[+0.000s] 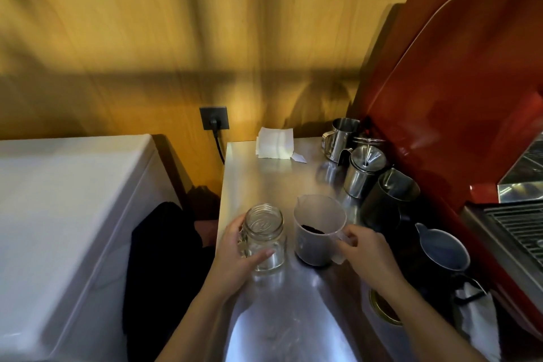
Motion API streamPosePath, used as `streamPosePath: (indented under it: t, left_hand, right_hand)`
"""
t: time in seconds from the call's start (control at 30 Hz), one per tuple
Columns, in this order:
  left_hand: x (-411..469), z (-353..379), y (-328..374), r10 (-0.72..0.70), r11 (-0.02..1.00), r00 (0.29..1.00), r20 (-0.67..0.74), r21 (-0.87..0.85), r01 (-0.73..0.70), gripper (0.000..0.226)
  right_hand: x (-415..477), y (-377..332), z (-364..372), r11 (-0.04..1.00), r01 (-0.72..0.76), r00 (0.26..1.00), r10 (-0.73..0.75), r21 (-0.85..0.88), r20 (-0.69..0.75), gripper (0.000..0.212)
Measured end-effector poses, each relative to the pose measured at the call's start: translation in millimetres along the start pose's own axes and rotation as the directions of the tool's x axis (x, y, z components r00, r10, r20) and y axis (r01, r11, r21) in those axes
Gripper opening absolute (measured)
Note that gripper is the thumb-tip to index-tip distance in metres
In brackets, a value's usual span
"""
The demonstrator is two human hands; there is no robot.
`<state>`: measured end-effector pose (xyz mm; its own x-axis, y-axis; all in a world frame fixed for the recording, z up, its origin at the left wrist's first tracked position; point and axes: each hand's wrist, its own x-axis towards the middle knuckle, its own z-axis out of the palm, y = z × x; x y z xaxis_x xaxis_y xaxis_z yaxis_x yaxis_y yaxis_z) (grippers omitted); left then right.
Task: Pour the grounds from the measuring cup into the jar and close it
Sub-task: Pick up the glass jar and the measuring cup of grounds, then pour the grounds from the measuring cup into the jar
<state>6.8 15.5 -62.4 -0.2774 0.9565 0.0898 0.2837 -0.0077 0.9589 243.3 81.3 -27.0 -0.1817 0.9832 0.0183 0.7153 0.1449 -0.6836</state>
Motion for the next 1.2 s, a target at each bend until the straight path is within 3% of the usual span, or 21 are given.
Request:
streamPosePath:
  t: [0.1, 0.27, 0.5, 0.63, 0.8, 0.97, 1.1, 1.2]
  left_hand:
    - [-0.8, -0.9, -0.8, -0.005, 1.000, 1.000, 0.006, -0.007, 0.005, 0.074]
    - [-2.0, -3.6, -6.0, -0.040, 0.999, 0.999, 0.008, -0.012, 0.040, 0.082]
    - [-2.6, -7.8, -8.1, -0.068, 0.996, 0.998, 0.011, 0.055, 0.067, 0.097]
    - [-3.7, -8.0, -10.4, -0.106, 0.991, 0.994, 0.000, 0.080, 0.106, 0.103]
    - [-3.1, -2.8, -10.3, -0.090, 0.995, 0.996, -0.009, 0.043, 0.090, 0.090]
    - [-1.5, 1.7, -8.7, -0.084, 0.996, 0.996, 0.000, 0.001, 0.084, 0.089]
    - [2.3, 2.5, -2.8, -0.060, 0.998, 0.998, 0.007, -0.010, 0.060, 0.075]
    - [7.7, 0.1, 0.4, -0.032, 0.998, 0.999, -0.006, 0.047, 0.033, 0.075]
  right_hand:
    - [4.4, -3.6, -2.3, 0.970, 0.008, 0.999, 0.000, 0.244, -0.033, 0.019]
    - [9.8, -13.9, -0.8, 0.801, -0.018, 0.998, 0.053, 0.599, -0.041, 0.021]
    - [8.3, -21.0, -1.3, 0.646, 0.063, 0.997, -0.010, 0.761, -0.074, 0.011]
    - [14.6, -29.4, -5.7, 0.590, 0.122, 0.979, 0.059, 0.798, -0.194, 0.012]
    - [22.4, -38.9, -9.6, 0.465, 0.179, 0.953, 0.135, 0.867, -0.270, 0.006]
    - [31.6, -43.6, -15.1, 0.486, 0.120, 0.964, 0.152, 0.866, -0.219, 0.013]
    - [37.2, -53.5, -29.6, 0.630, 0.166, 0.982, -0.032, 0.759, -0.188, 0.010]
    - [38.3, -65.0, -36.8, 0.668, 0.231, 0.973, -0.139, 0.708, -0.186, 0.009]
